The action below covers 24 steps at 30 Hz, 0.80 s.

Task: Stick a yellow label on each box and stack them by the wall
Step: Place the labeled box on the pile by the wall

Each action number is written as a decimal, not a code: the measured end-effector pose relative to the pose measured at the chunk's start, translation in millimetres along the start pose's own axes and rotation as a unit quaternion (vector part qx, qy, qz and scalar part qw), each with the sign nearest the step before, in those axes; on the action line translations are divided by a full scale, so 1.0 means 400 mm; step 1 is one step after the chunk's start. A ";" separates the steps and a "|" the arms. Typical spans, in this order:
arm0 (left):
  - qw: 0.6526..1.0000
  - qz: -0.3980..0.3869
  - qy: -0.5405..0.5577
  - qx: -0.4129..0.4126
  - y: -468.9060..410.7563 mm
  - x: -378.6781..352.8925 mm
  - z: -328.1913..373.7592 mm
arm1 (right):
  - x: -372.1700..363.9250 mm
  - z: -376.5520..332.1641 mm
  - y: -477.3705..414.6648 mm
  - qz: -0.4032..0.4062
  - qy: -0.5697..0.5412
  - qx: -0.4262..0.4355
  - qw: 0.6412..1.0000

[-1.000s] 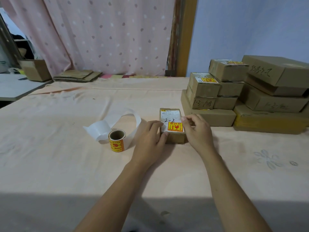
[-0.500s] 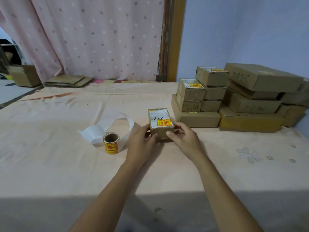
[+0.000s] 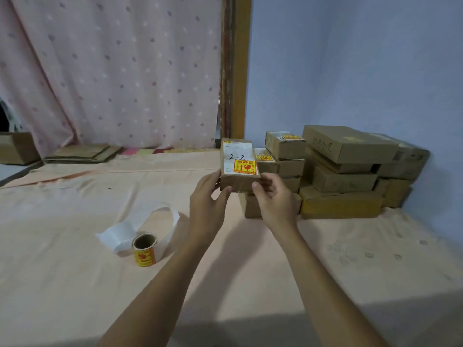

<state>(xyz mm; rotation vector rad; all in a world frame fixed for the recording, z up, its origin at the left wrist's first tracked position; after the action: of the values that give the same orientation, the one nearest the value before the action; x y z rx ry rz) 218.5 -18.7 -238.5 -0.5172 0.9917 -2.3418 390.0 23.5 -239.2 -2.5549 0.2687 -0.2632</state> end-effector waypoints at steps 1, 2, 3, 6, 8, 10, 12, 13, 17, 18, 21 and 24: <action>1.000 -0.007 -0.003 -0.013 -0.029 -0.017 0.015 | 0.011 -0.013 -0.025 0.018 0.016 0.009 1.000; 1.000 -0.011 -0.005 -0.021 -0.059 -0.035 0.028 | 0.020 -0.024 -0.052 0.032 0.028 0.015 0.999; 1.000 -0.012 -0.004 -0.023 -0.088 -0.052 0.036 | 0.026 -0.035 -0.081 0.039 0.032 0.015 0.999; 1.000 -0.018 0.016 -0.001 -0.170 -0.103 0.037 | 0.030 -0.045 -0.163 0.049 0.056 -0.009 0.997; 0.999 -0.023 0.029 0.028 -0.211 -0.137 0.024 | 0.029 -0.041 -0.209 0.063 0.079 -0.017 0.995; 0.997 -0.025 0.039 0.059 -0.233 -0.166 0.001 | 0.023 -0.024 -0.243 0.068 0.109 -0.028 0.991; 0.995 -0.029 0.044 0.087 -0.236 -0.192 -0.025 | 0.014 -0.004 -0.262 0.058 0.134 -0.043 0.988; 0.993 -0.028 0.049 0.099 -0.235 -0.202 -0.038 | 0.010 0.005 -0.267 0.054 0.141 -0.050 0.987; 0.992 -0.026 0.058 0.111 -0.232 -0.226 -0.054 | 0.008 0.022 -0.269 0.053 0.140 -0.072 0.986; 0.993 -0.027 0.053 0.106 -0.232 -0.232 -0.053 | 0.012 0.024 -0.268 0.059 0.136 -0.076 0.986; 0.996 -0.032 0.016 0.082 -0.233 -0.253 -0.050 | 0.026 0.028 -0.263 0.061 0.142 -0.077 0.985; 0.996 -0.041 -0.006 0.083 -0.234 -0.271 -0.051 | 0.026 0.032 -0.261 0.042 0.163 -0.063 0.984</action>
<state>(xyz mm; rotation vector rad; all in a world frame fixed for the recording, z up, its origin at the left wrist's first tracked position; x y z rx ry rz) 261.6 112.9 -196.8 -0.5142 0.7746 -2.4640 417.2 113.9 -191.5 -2.6081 0.5294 -0.6525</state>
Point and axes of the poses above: each hand's wrist, its own y-axis away from the middle knuckle, its own x-axis out of the back of the hand, z = x × y, the point moved 4 cm from there along -y, towards the middle knuckle, and after that the axes turned 4 degrees about z, right-handed, at the moved point
